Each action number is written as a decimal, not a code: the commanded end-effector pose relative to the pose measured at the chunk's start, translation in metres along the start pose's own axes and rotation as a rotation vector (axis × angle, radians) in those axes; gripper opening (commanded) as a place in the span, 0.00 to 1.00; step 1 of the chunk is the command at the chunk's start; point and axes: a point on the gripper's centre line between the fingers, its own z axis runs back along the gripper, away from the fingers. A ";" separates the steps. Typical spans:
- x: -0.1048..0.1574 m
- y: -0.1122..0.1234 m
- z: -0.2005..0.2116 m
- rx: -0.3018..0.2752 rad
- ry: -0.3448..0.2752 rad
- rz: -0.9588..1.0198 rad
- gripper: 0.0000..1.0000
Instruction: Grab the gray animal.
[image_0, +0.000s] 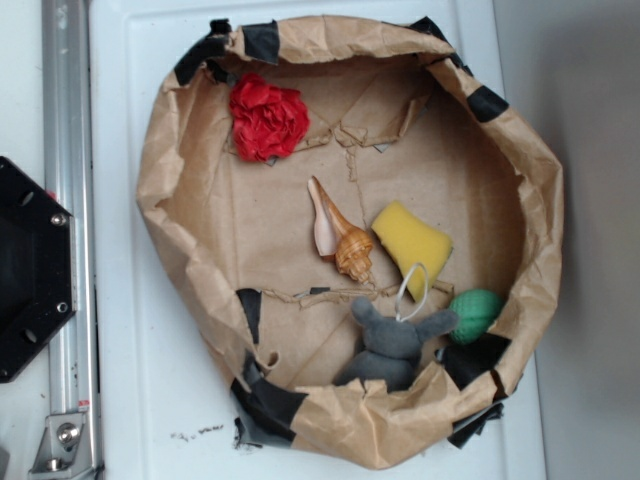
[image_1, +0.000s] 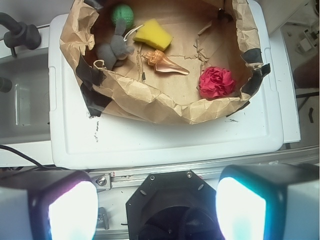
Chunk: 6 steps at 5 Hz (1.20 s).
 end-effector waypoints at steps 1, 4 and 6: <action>0.000 0.000 0.000 0.000 0.000 0.000 1.00; 0.085 -0.021 -0.093 -0.297 0.046 0.348 1.00; 0.113 -0.030 -0.130 -0.393 0.082 0.553 1.00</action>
